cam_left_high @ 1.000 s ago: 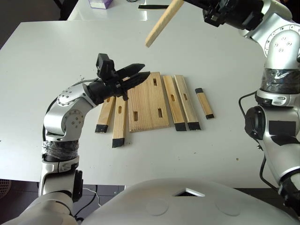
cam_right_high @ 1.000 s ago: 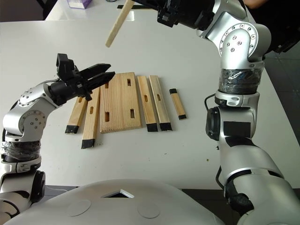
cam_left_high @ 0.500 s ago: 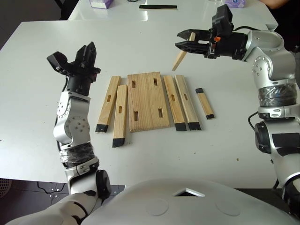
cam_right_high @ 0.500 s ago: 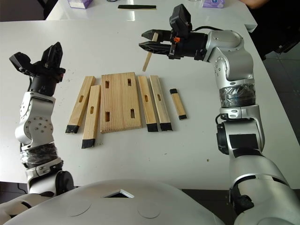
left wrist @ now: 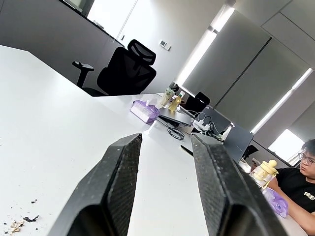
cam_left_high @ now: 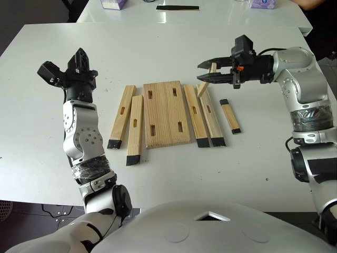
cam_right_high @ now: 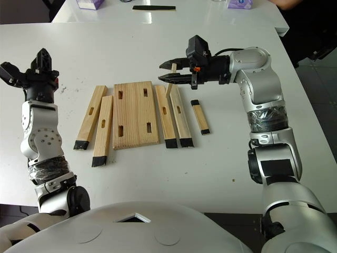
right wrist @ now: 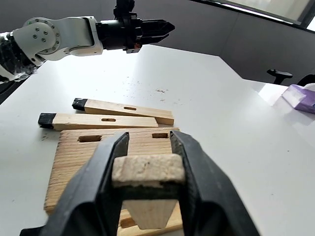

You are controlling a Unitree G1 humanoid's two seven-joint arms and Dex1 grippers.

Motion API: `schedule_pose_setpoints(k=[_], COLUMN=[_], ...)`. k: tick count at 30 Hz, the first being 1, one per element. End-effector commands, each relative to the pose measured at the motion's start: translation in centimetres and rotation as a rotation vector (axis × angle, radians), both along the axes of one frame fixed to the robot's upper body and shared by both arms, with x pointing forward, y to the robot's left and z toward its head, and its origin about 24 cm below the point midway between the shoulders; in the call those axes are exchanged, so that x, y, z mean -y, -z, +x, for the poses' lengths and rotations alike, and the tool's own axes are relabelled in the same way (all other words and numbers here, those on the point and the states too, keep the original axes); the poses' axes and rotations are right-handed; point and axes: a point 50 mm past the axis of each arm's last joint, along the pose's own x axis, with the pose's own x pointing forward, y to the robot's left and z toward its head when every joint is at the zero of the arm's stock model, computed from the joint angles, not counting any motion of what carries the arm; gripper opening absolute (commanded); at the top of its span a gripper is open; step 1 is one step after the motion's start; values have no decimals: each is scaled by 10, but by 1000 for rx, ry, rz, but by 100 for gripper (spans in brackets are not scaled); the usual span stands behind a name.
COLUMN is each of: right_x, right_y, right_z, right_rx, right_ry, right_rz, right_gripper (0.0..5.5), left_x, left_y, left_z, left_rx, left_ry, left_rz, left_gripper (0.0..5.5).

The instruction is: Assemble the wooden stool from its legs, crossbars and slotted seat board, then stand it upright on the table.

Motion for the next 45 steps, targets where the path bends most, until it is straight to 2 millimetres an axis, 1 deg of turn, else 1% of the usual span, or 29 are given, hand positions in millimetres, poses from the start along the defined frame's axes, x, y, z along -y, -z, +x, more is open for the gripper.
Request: schedule_pose_setpoints(k=[1,4,10,15,20,25,34,41,45], right_x=[2,7,9,12,16,18,19,25,26], right_y=[15,18,19,23,20,29,32,40,41], right_z=[-7,-4,3,9,13,17,14,6,6], right_rx=[-42,-41,-29,-12,6,3,5,-32,-40], right_ry=[-68,-66,-84,-85,-83,-81,-108,-136,-136], right_rz=[-41,-55,-75,-105,-103,-116,-91,-137,-140], right_gripper=[132,132,132,132,132,132,132,132,132], left_x=[9,11,9,10,11,12,13,14,14], left_y=[5,6,9,15,17,20,26,27,29], left_z=[3,3,4,5,6,7,5,4,3], left_rx=[-26,-26,-24,-38,-44,-48,-57,-63,-68], left_ry=[18,25,20,27,34,40,44,41,39], left_rz=[57,70,72,77,76,78,81,81,82], left_gripper=[187,187,187,187,187,187,187,187,187])
